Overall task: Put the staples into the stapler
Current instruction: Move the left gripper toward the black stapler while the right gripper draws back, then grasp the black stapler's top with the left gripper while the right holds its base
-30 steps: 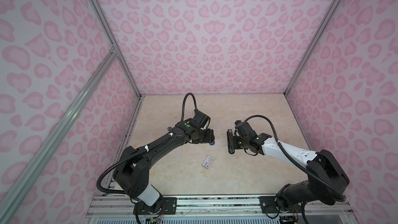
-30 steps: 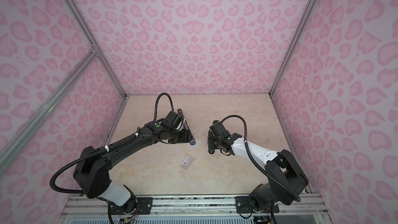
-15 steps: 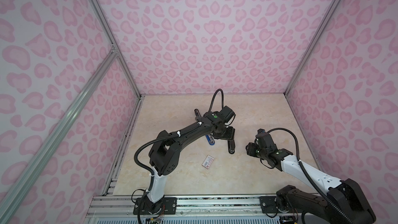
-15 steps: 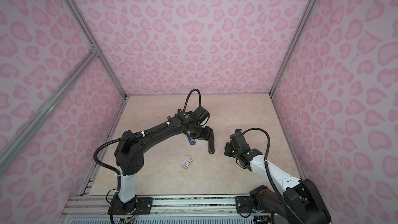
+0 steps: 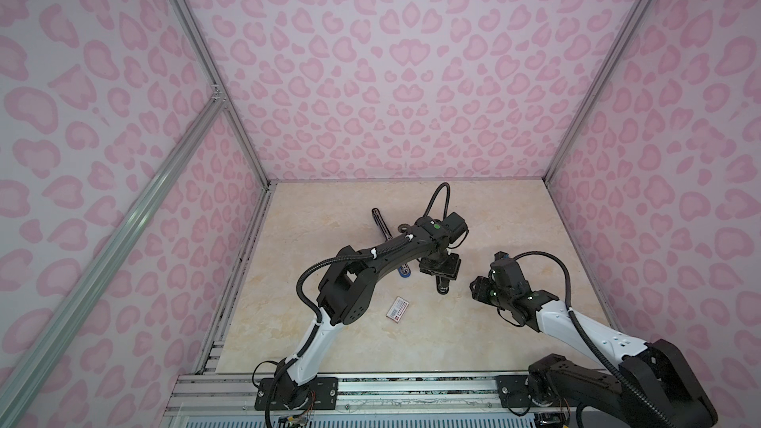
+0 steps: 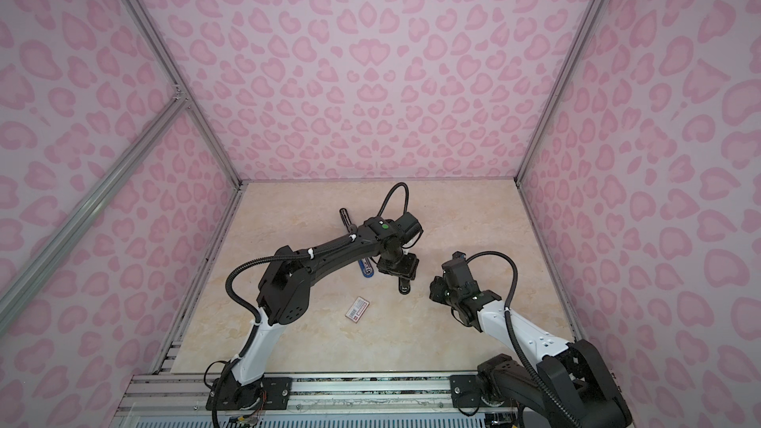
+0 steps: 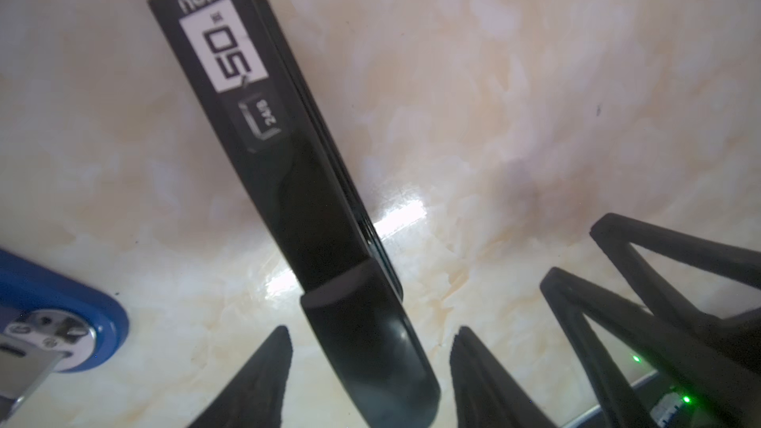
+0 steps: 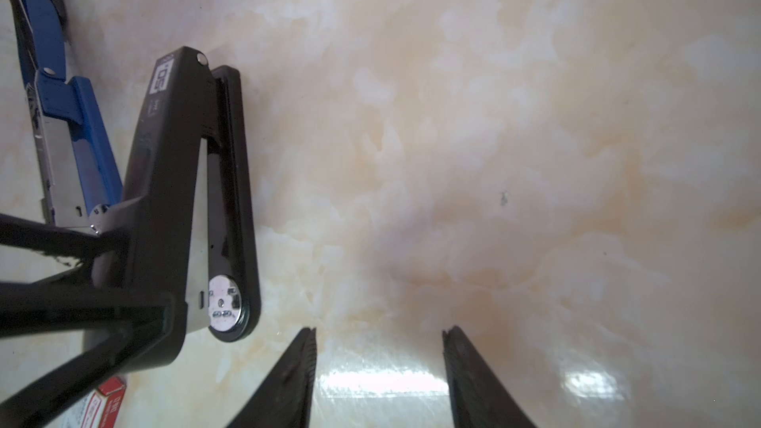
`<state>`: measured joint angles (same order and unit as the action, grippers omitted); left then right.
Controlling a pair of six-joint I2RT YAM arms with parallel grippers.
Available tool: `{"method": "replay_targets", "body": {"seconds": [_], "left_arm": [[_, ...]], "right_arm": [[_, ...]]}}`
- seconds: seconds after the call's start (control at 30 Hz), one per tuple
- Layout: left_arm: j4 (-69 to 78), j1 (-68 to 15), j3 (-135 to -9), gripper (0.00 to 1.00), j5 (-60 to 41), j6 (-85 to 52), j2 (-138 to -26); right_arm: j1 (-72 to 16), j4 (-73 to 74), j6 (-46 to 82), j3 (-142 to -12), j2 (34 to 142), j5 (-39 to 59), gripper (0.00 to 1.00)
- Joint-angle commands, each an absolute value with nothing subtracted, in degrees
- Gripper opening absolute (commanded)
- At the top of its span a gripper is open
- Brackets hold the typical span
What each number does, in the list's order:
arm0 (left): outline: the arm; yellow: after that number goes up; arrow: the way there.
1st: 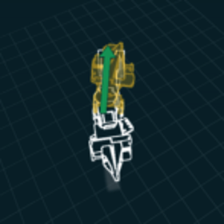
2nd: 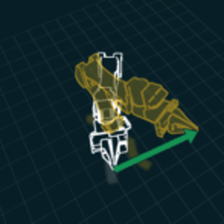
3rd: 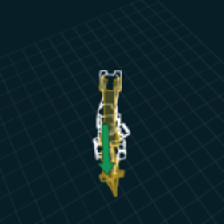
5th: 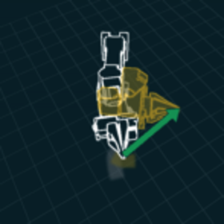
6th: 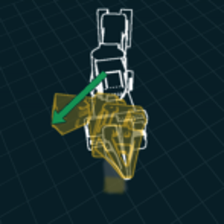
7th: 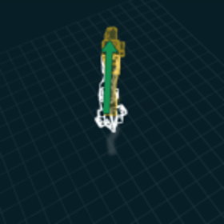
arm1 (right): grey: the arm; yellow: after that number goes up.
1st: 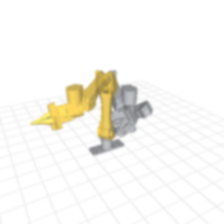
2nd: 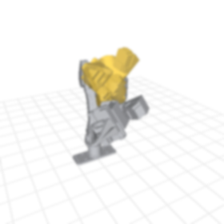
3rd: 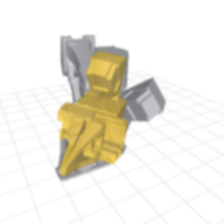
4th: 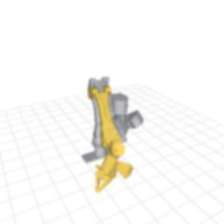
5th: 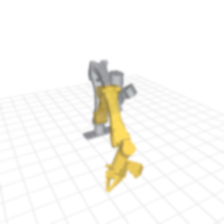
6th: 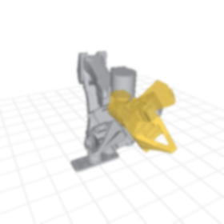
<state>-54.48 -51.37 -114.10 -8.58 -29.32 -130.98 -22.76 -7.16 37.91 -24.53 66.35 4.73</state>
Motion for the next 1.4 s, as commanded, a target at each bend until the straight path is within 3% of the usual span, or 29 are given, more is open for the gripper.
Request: {"method": "replay_targets", "body": {"seconds": [0.0, 0.2, 0.4, 0.57, 0.63, 0.73, 0.9, 1.07, 1.37], "left_arm": [[-57.04, -51.42, -115.38, 0.60, -7.44, -28.52, -131.88], [-58.08, -51.42, -115.40, 0.51, -6.36, -28.08, -132.44], [-58.62, -51.50, -115.40, 0.58, -5.53, -27.69, -132.59], [-58.95, -51.50, -115.31, 0.43, -6.05, -27.38, -132.80], [-58.89, -51.50, -115.06, 0.31, -6.23, -27.20, -132.86], [-58.93, -51.50, -114.61, 0.24, -6.32, -27.10, -132.81], [-58.69, -51.24, -113.76, 0.04, -6.87, -27.24, -131.56], [-56.21, -50.24, -111.62, 0.03, -10.21, -28.75, -127.98], [-52.92, -48.79, -108.22, 0.03, -13.67, -30.58, -123.82]], "right_arm": [[-22.76, -5.11, 38.14, -24.26, 67.60, 6.27, 0.52], [-22.76, -3.12, 38.81, -24.30, 69.70, 7.66, 0.51], [-22.76, -1.94, 39.41, -24.61, 71.00, 8.61, 0.51], [-22.76, -0.84, 39.73, -24.28, 71.28, 9.42, 0.51], [-22.76, 0.14, 39.98, -23.95, 71.32, 9.96, 0.51], [-22.78, 1.83, 40.47, -23.25, 71.65, 11.25, 0.50], [-22.76, 6.10, 41.26, -22.19, 72.33, 14.41, 0.46], [-22.91, 13.01, 42.09, -21.01, 73.06, 19.04, 0.42], [-25.82, 23.90, 44.72, -20.67, 77.00, 22.82, 0.43]]}}
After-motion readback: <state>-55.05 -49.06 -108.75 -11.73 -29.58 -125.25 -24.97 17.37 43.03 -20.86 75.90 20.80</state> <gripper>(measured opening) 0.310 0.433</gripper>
